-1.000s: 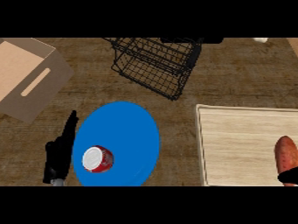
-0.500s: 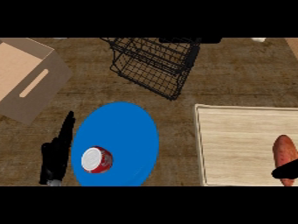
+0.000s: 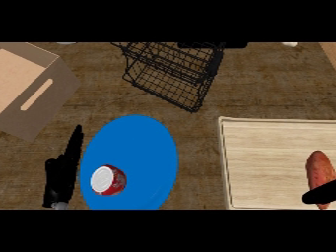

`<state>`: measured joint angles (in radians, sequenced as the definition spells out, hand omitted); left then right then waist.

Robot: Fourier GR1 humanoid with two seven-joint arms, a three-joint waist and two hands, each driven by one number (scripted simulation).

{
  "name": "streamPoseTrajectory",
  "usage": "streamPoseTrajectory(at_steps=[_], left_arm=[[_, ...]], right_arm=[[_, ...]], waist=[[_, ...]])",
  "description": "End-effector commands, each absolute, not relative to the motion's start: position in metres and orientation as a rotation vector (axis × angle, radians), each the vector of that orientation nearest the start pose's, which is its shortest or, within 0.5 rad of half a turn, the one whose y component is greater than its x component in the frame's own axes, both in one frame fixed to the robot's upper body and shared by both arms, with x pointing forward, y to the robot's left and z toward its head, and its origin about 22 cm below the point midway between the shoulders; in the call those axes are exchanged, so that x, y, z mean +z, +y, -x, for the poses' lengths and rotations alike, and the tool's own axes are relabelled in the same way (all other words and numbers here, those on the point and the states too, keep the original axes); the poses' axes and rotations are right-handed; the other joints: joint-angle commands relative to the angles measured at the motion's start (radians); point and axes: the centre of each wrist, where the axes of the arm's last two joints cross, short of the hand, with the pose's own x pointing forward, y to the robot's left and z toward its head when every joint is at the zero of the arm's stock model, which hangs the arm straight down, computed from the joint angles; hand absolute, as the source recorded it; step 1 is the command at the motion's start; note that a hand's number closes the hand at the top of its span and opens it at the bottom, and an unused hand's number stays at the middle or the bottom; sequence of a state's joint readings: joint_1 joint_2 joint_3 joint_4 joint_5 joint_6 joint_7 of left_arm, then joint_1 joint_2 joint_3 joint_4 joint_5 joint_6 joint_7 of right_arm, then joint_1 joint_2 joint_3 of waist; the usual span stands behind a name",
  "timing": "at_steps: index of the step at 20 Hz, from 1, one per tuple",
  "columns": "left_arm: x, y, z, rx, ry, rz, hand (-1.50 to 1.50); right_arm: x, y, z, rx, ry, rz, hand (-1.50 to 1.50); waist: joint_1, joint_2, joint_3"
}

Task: Pick the sweet potato from the tray and place it in the tiered basket

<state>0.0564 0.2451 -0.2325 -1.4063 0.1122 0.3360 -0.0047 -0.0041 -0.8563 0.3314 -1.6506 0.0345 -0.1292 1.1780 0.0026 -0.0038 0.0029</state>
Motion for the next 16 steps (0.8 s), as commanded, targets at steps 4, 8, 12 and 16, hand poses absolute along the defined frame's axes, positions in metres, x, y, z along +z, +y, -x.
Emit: streamPoseTrajectory(at_steps=[4,8,12,16], left_arm=[[-0.043,0.234,-0.211,-0.01,-1.293,-0.247,0.0],[-0.064,0.248,-0.21,-0.034,-1.311,-0.247,0.0],[-0.056,0.257,-0.202,-0.029,-1.296,-0.271,0.0],[-0.058,0.246,-0.205,-0.021,-1.286,-0.232,0.0]], right_arm=[[0.041,-0.336,-0.228,0.33,-0.254,0.84,1.5],[0.037,-0.328,-0.24,0.359,-0.317,0.832,1.5],[0.019,-0.313,-0.232,0.493,-0.325,0.907,1.5],[0.022,-0.338,-0.235,0.486,-0.363,1.009,1.5]], waist=[[0.001,0.004,-0.003],[0.0,0.005,-0.003],[0.006,0.005,-0.003],[0.0,0.004,-0.003]])
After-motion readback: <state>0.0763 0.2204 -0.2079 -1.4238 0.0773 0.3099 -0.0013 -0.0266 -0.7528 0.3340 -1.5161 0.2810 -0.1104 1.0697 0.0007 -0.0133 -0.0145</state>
